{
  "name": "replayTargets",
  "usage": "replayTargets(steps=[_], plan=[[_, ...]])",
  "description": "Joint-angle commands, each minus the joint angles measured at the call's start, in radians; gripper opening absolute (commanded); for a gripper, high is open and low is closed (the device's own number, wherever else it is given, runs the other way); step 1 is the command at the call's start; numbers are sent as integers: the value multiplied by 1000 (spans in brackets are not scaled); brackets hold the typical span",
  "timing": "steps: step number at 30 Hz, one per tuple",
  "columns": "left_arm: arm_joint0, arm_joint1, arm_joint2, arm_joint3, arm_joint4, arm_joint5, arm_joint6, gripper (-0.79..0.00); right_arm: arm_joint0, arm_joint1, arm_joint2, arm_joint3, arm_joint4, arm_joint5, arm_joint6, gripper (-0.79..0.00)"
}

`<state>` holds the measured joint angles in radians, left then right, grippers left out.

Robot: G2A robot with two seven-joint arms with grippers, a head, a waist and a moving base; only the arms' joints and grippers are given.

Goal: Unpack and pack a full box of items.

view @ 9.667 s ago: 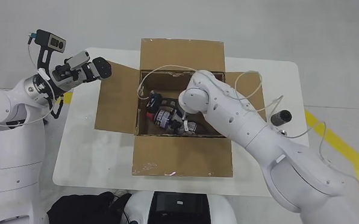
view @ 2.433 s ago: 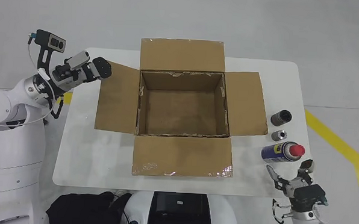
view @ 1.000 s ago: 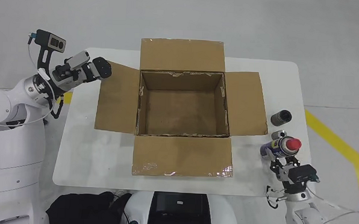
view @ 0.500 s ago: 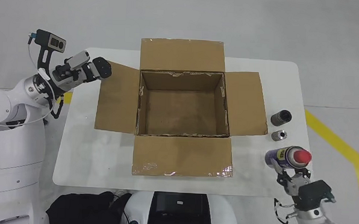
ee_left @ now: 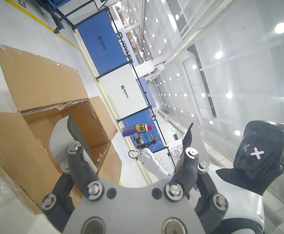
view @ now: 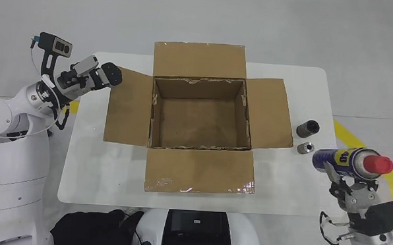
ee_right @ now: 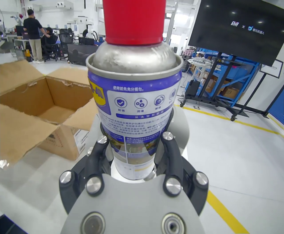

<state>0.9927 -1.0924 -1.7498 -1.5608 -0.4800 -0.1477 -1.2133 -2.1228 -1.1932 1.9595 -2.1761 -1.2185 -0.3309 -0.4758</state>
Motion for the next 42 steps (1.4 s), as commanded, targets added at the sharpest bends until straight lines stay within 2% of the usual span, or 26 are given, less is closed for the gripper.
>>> replayTargets(steps=[1,12,38,42], plan=[[0,0,0,0,0,0,0,0,17,1,5,-30,12,-13,26,-785],[0,0,0,0,0,0,0,0,121,7,-60,-107,-8,-98,141,-785],[0,0,0,0,0,0,0,0,124,7,-67,-110,-10,-104,142,-785],[0,0,0,0,0,0,0,0,177,10,-88,-110,-36,-125,179,-785]])
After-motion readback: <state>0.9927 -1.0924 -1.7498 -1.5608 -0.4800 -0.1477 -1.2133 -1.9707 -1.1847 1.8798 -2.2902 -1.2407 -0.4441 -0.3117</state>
